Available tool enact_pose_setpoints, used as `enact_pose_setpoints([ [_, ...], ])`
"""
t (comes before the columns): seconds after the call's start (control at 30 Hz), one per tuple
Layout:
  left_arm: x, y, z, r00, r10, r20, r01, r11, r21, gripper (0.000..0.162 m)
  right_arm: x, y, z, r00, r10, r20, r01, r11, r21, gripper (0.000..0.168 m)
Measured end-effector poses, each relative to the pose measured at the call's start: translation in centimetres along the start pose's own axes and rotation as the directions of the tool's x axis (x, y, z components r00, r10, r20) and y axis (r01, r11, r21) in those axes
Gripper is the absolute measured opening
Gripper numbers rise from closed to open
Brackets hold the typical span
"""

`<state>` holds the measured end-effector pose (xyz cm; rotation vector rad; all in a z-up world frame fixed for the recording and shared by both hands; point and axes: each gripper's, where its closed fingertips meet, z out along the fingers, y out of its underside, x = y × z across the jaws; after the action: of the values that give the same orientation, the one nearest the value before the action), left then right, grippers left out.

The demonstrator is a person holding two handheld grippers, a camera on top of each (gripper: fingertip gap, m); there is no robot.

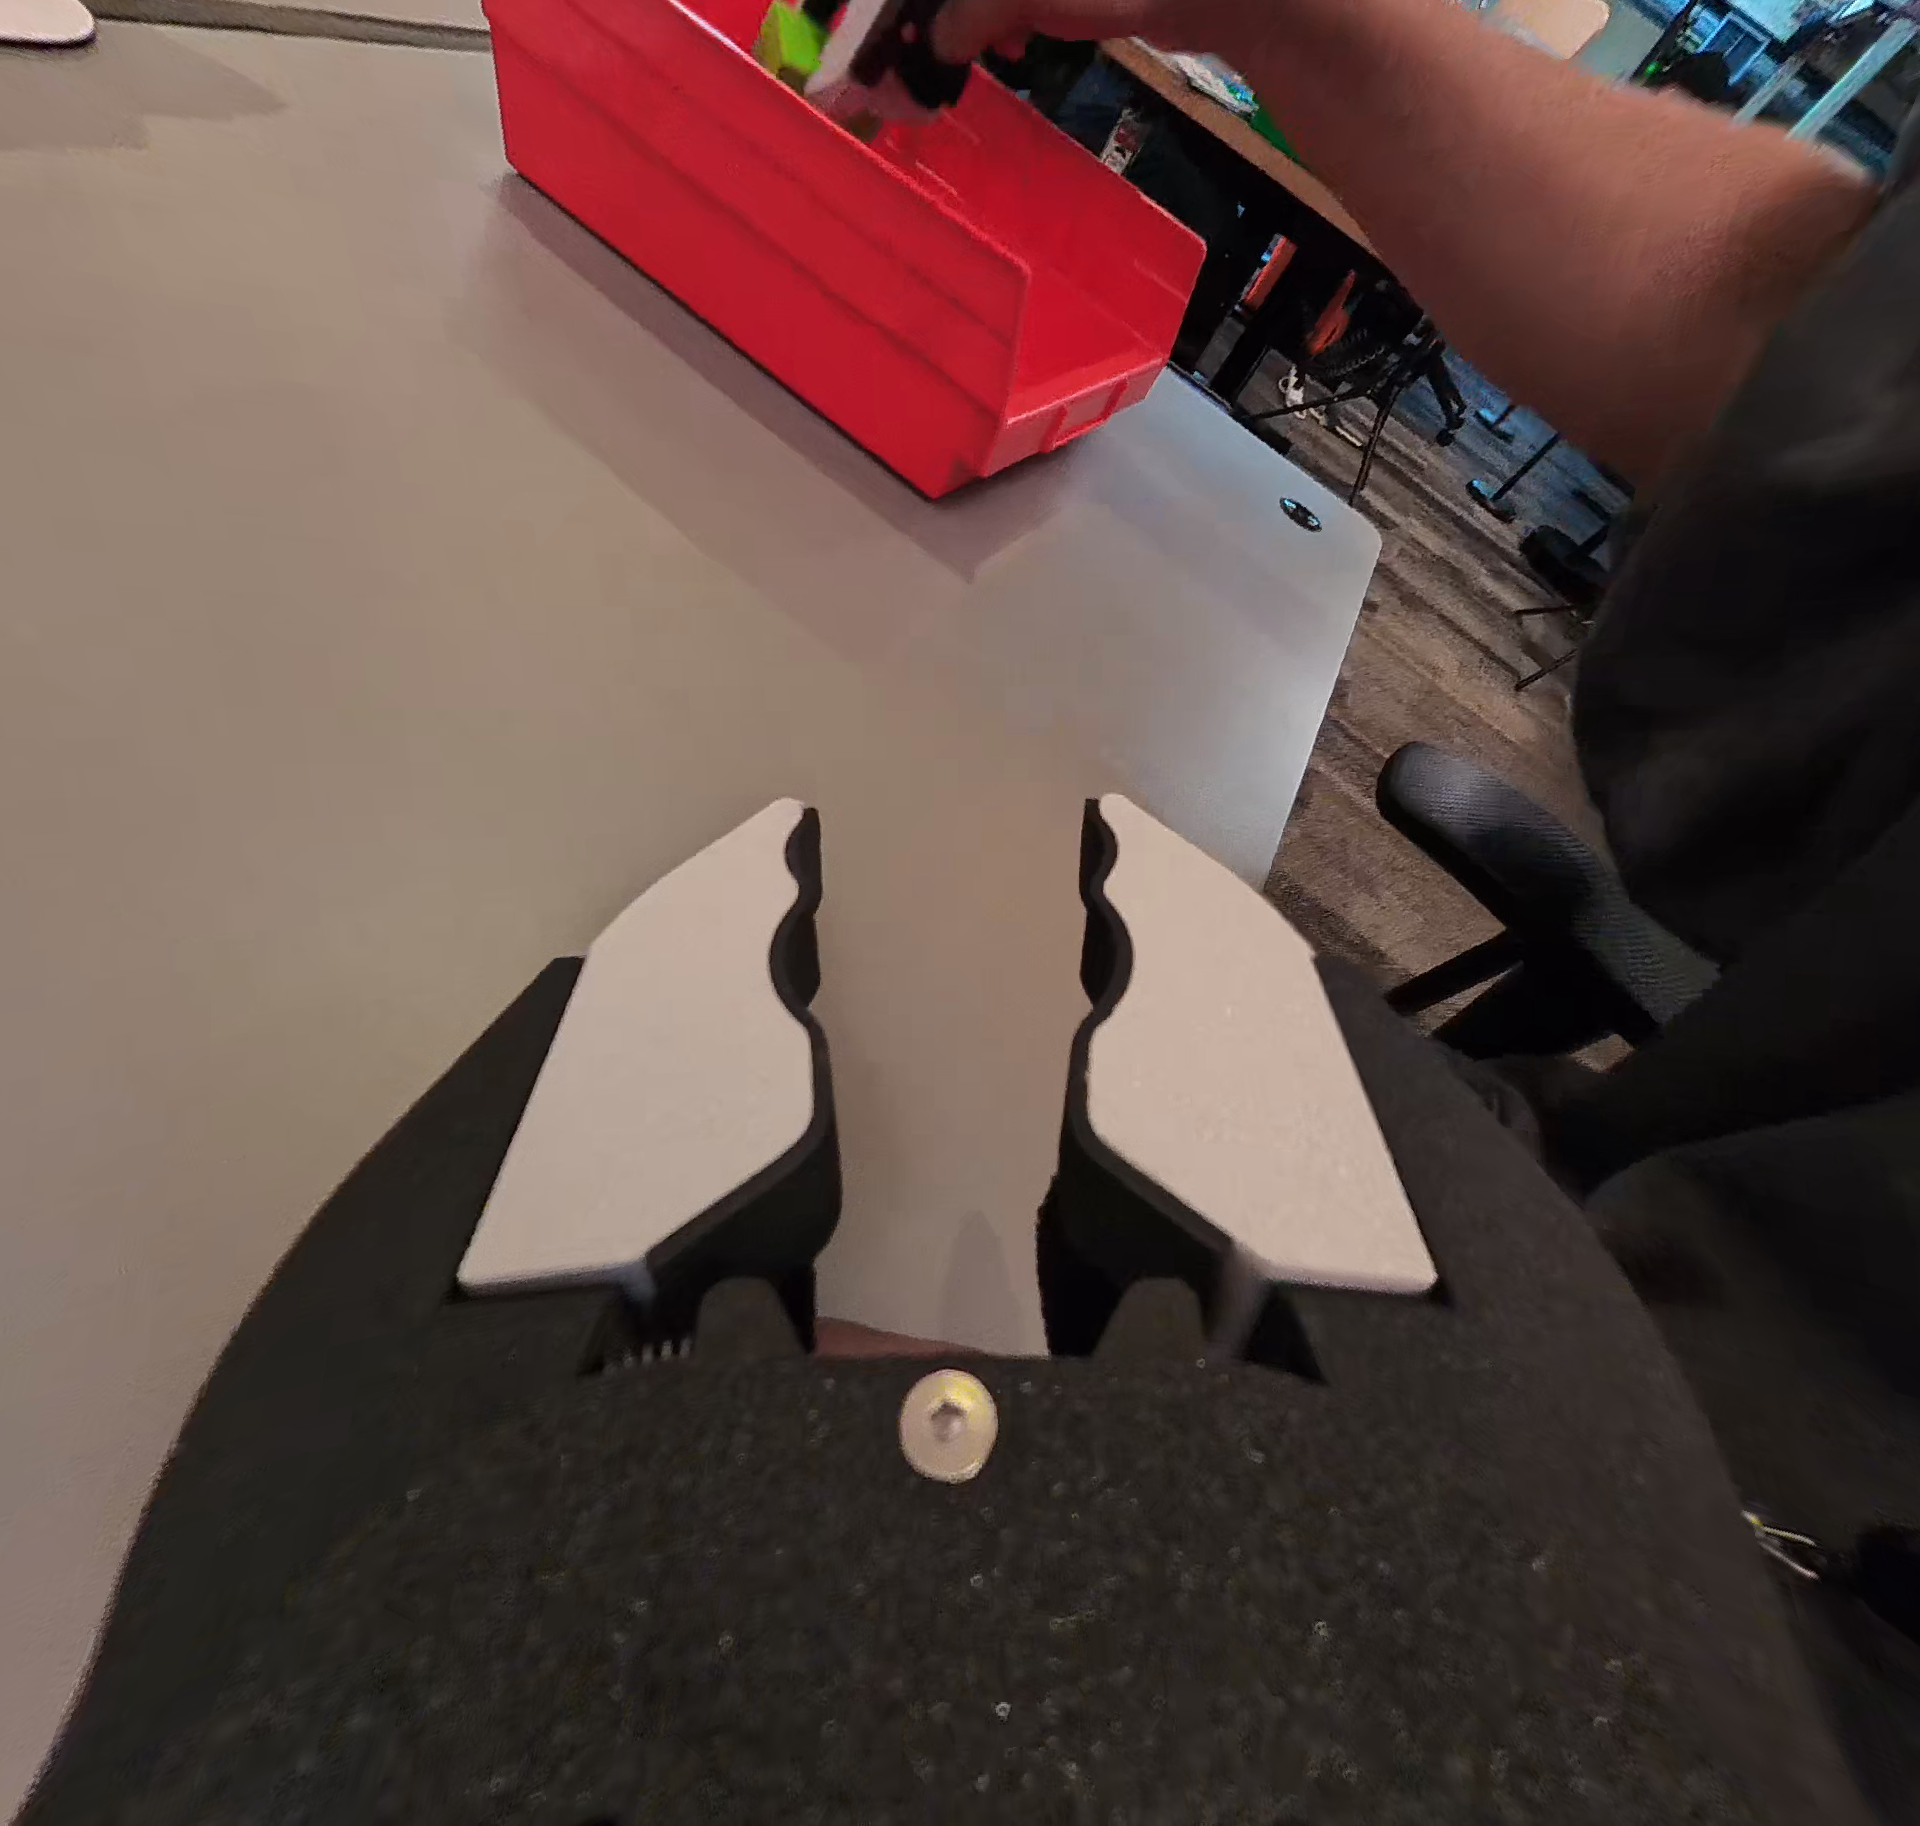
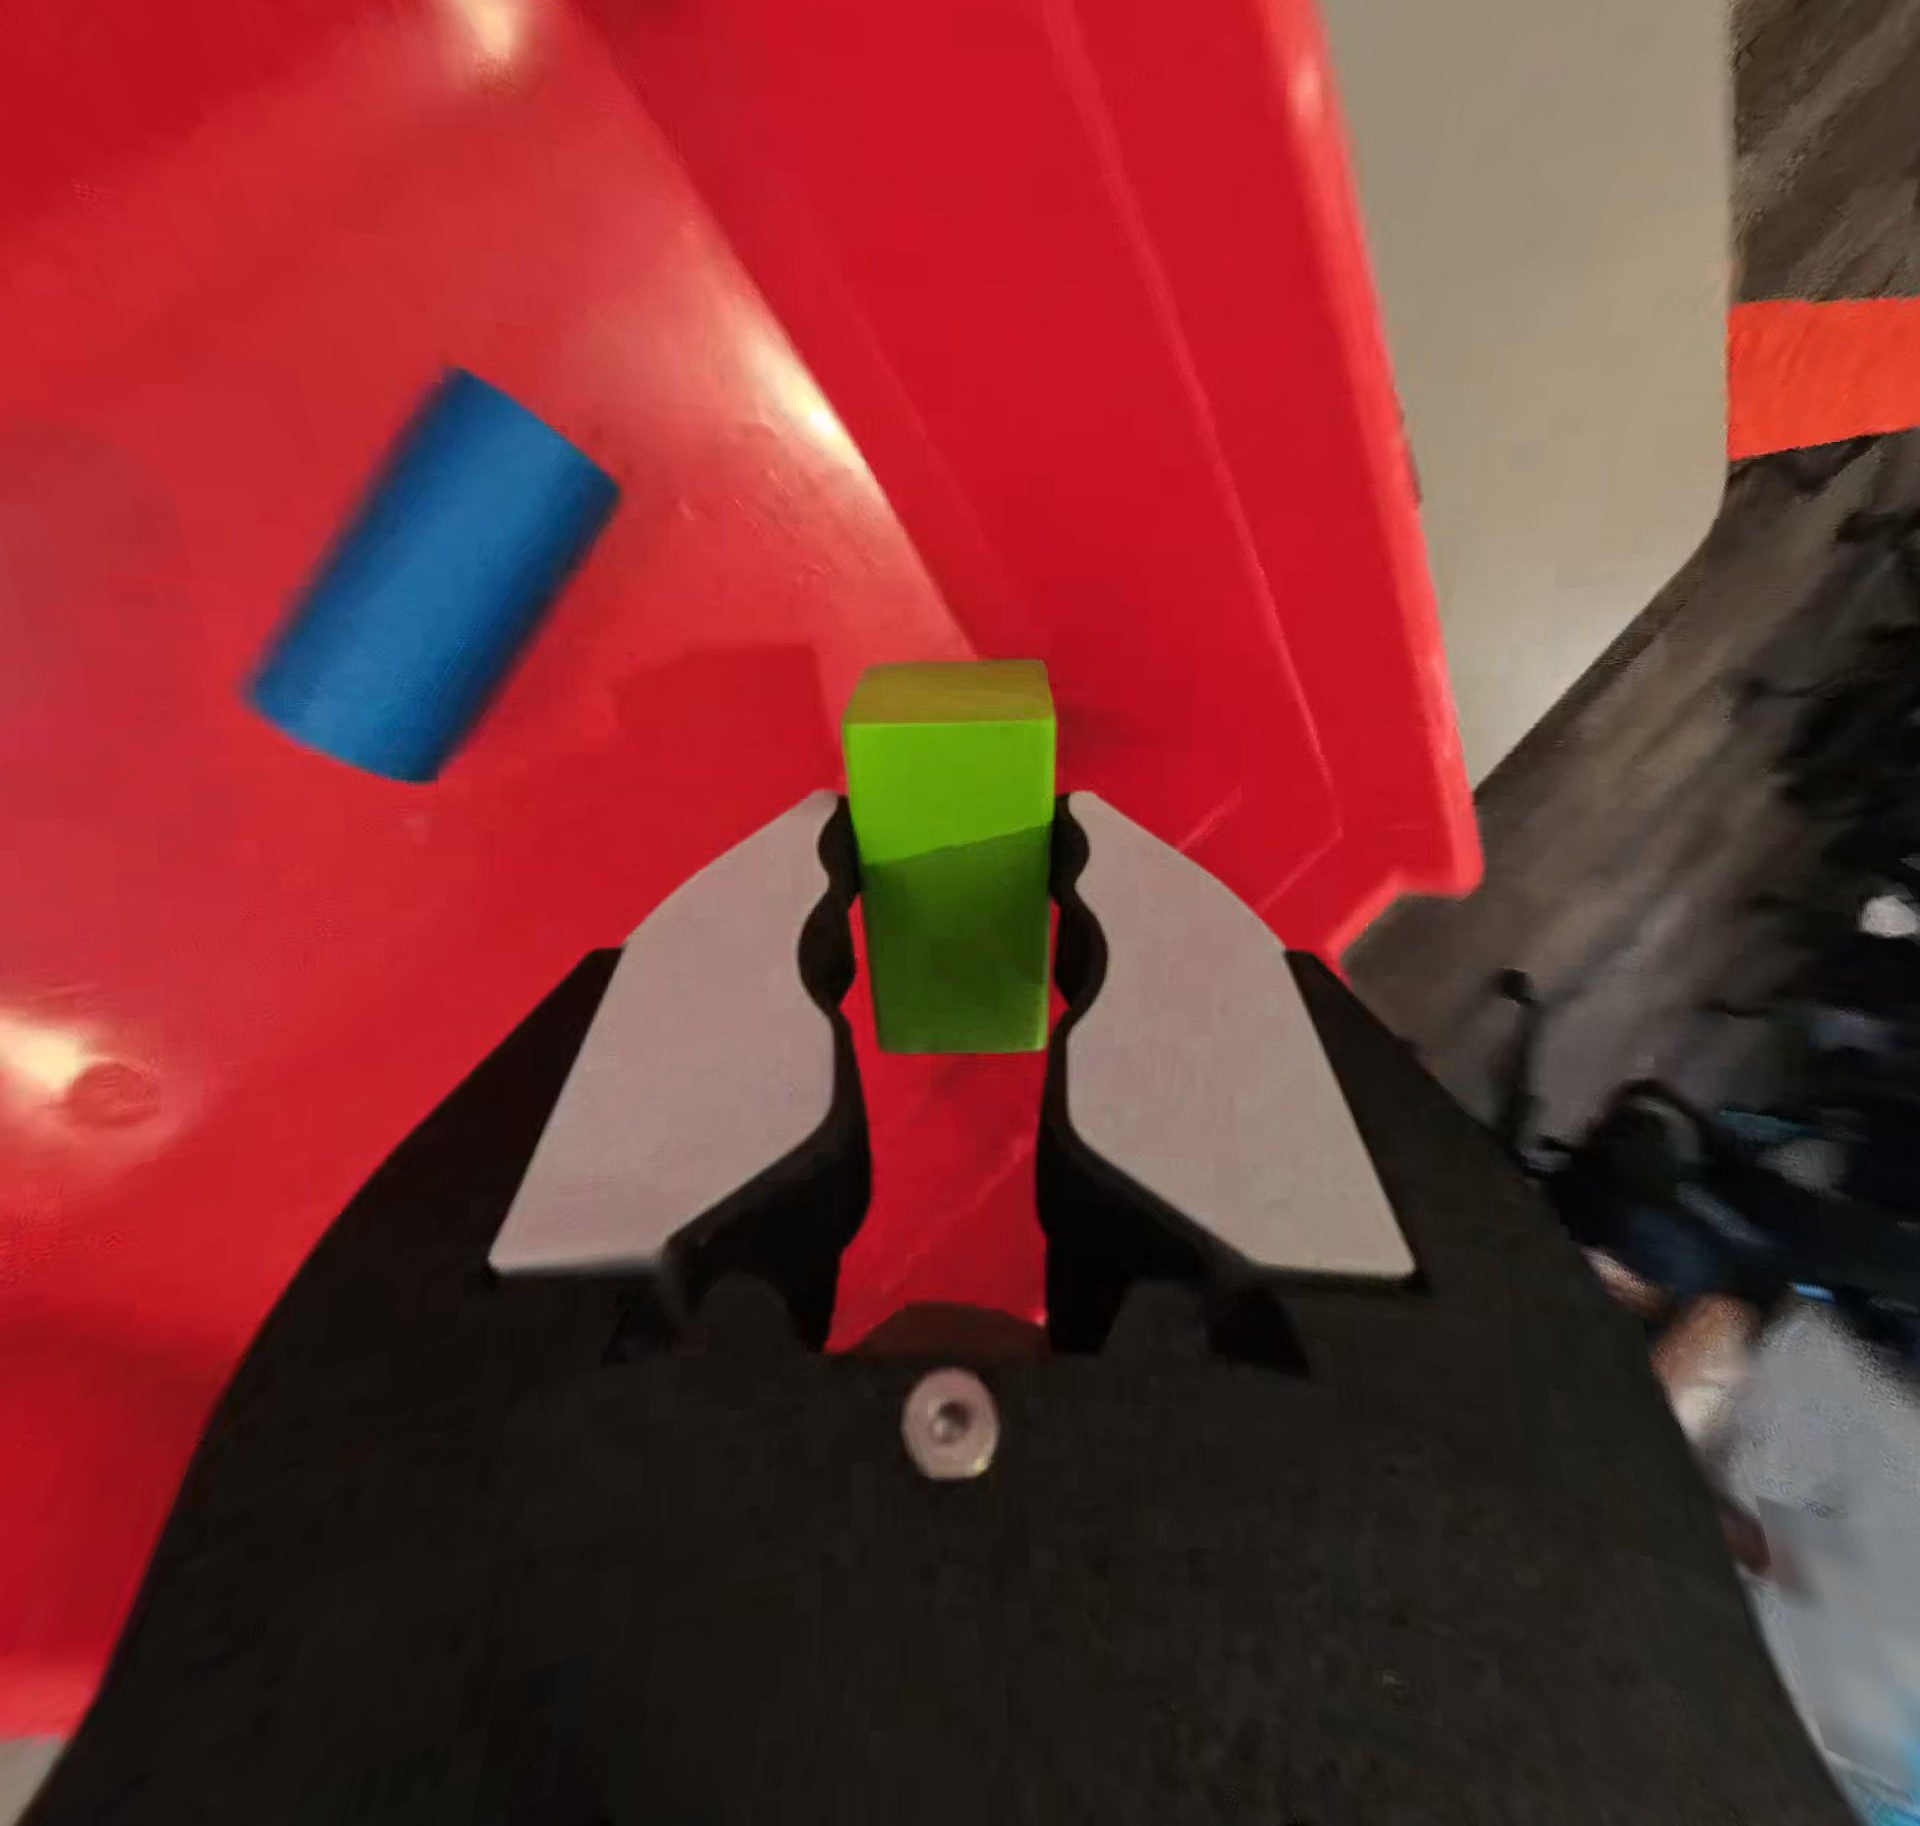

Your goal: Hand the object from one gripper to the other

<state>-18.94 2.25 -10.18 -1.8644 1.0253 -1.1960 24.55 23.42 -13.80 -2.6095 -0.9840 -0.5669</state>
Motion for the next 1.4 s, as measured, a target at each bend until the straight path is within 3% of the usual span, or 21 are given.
enact_pose_setpoints([
  [0.17, -0.2, 0.7, 0.3, 0.999, 0.044, 0.032, -0.043, 0.998, -0.035, 0.047, -0.2, 0.1, 4.2, 0.956, -0.286, 0.069, 0.291, 0.954, -0.071, 0.035],
  [0.37, -0.3, 1.6, 0.5, 0.997, 0.073, 0.039, -0.07, 0.995, -0.073, 0.047, -0.6, 0.5, 5.4, 0.949, -0.268, 0.169, 0.288, 0.951, -0.113, 0.035],
  [0.53, -0.2, 1.3, 0.4, 0.995, 0.087, 0.049, -0.084, 0.994, -0.065, 0.048, 0.2, -0.2, 4.3, 0.948, -0.312, 0.071, 0.318, 0.943, -0.095, 0.041],
  [0.67, -0.8, 0.6, -0.2, 0.992, 0.092, 0.084, -0.088, 0.995, -0.046, 0.05, 1.5, -3.2, -3.3, 0.978, -0.139, -0.155, 0.153, 0.985, 0.08, 0.047],
  [0.73, -1.5, 0.4, -0.6, 0.989, 0.091, 0.116, -0.087, 0.995, -0.039, 0.05, -0.6, -4.1, -8.8, 0.977, 0.035, -0.21, 0.022, 0.965, 0.261, 0.046],
  [0.8, -2.1, 0.1, -0.9, 0.988, 0.075, 0.136, -0.071, 0.997, -0.036, 0.05, -5.3, -4.1, -13.4, 0.966, 0.24, -0.1, -0.17, 0.873, 0.458, 0.044],
  [0.87, -2.3, -0.2, -1.1, 0.988, 0.055, 0.141, -0.053, 0.998, -0.024, 0.049, -11.2, -2.8, -15.9, 0.912, 0.397, 0.099, -0.383, 0.741, 0.552, 0.044],
  [0.97, -2.6, -0.2, -1.3, 0.985, 0.065, 0.162, -0.062, 0.998, -0.028, 0.049, -17.8, 0.5, -16.6, 0.782, 0.577, 0.235, -0.595, 0.581, 0.555, 0.045],
  [1.1, -3.2, -0.2, -1.4, 0.98, 0.067, 0.188, -0.061, 0.997, -0.041, 0.05, -23.7, 3.1, -16.8, 0.717, 0.652, 0.245, -0.609, 0.416, 0.676, 0.044],
  [1.2, -5.3, 0.2, -3.0, 0.954, 0.065, 0.293, -0.024, 0.99, -0.141, 0.047, -26.1, 4.8, -15.8, 0.712, 0.673, 0.2, -0.593, 0.424, 0.685, 0.044],
  [1.3, -8.4, -0.9, -7.2, 0.9, 0.14, 0.412, -0.024, 0.961, -0.275, 0.057, -27.0, 4.8, -15.2, 0.703, 0.666, 0.248, -0.624, 0.412, 0.664, 0.044],
  [1.4, -14.6, -3.0, -13.1, 0.741, 0.301, 0.6, -0.043, 0.913, -0.405, 0.052, -27.0, 4.7, -14.8, 0.7, 0.658, 0.279, -0.645, 0.413, 0.644, 0.044],
])
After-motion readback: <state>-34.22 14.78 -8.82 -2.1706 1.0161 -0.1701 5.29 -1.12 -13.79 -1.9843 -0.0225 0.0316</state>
